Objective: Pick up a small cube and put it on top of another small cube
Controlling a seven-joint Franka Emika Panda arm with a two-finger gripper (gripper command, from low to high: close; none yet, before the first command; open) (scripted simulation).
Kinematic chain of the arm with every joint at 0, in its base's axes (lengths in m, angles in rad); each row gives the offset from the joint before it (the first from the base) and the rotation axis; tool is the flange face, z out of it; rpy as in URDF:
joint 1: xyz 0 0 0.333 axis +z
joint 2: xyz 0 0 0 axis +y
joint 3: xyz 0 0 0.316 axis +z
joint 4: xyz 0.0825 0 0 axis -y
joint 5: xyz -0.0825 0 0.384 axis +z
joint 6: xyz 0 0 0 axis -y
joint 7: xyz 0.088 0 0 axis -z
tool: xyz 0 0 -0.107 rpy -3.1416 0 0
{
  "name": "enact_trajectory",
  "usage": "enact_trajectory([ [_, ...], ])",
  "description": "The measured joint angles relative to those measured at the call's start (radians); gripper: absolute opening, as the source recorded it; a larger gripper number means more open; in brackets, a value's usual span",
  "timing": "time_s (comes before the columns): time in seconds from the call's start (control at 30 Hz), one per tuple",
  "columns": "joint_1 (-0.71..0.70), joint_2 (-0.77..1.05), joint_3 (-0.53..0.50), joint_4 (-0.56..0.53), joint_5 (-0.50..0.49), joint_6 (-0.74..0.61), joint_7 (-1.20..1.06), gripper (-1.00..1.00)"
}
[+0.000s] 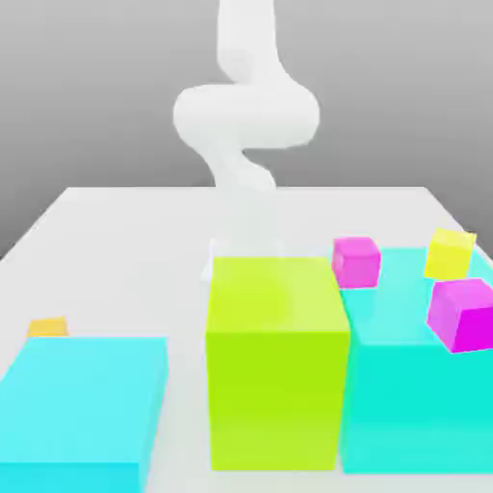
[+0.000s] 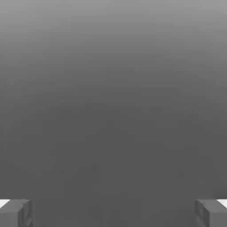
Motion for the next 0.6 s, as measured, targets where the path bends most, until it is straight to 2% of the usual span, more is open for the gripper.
enact_trajectory([
  [0.6, -0.437, 0.347, 0.066, -0.165, -0.02, 0.197, 0.793, 0.0],
])
